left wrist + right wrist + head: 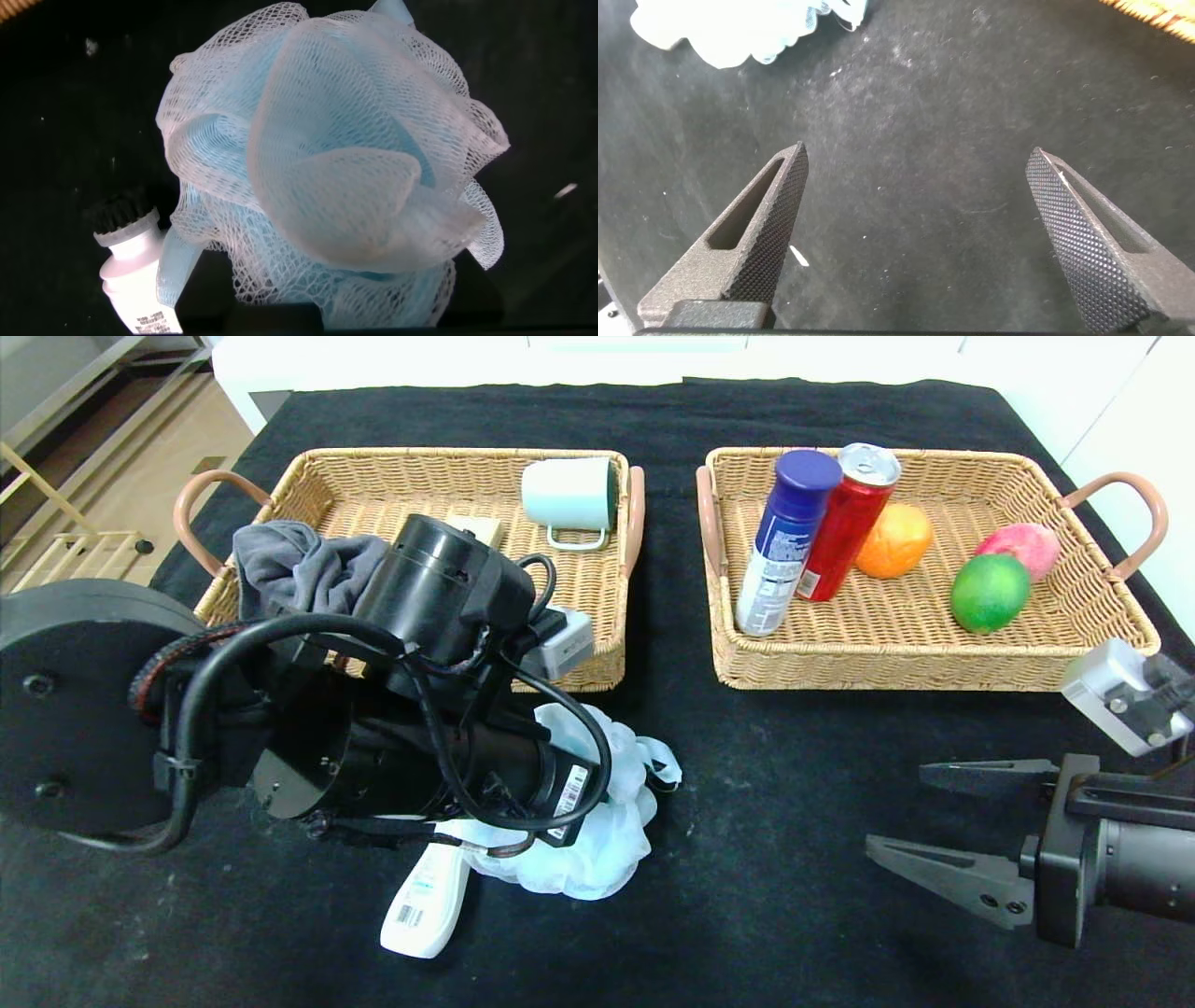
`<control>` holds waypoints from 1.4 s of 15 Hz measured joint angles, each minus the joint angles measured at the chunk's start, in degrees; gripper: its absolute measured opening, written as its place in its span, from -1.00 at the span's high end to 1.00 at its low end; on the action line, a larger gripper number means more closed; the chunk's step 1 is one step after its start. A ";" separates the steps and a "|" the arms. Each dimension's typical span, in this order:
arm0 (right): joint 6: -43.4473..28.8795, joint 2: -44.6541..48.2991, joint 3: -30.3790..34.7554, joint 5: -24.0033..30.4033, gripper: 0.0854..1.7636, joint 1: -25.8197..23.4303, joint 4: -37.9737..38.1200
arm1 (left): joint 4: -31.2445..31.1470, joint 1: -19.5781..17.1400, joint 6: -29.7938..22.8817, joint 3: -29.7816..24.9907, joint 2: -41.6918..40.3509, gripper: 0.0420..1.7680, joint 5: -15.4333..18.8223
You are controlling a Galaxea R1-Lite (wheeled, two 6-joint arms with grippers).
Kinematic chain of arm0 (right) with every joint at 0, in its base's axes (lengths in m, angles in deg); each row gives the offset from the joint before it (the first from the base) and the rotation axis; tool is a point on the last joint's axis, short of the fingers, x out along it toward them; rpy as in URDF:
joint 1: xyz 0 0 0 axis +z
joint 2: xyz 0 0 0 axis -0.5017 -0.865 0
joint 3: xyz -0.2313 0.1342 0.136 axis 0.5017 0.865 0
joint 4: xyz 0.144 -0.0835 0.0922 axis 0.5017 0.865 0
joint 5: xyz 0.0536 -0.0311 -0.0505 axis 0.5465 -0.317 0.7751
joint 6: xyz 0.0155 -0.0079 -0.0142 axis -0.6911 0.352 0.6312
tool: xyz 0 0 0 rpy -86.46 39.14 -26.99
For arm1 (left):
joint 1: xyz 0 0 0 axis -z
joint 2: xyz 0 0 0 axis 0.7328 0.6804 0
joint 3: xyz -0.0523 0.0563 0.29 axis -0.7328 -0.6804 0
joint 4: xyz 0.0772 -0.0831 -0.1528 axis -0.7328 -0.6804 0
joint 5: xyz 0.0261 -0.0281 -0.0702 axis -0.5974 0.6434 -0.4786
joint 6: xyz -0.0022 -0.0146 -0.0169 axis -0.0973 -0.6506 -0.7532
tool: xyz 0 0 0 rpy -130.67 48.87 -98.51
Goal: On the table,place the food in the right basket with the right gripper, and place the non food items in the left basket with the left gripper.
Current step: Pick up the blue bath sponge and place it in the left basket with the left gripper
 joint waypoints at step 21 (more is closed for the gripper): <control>0.94 -0.72 -0.23 1.79 -0.94 -2.18 0.00 | 4.33 -23.24 -2.05 6.06 -13.40 0.29 18.70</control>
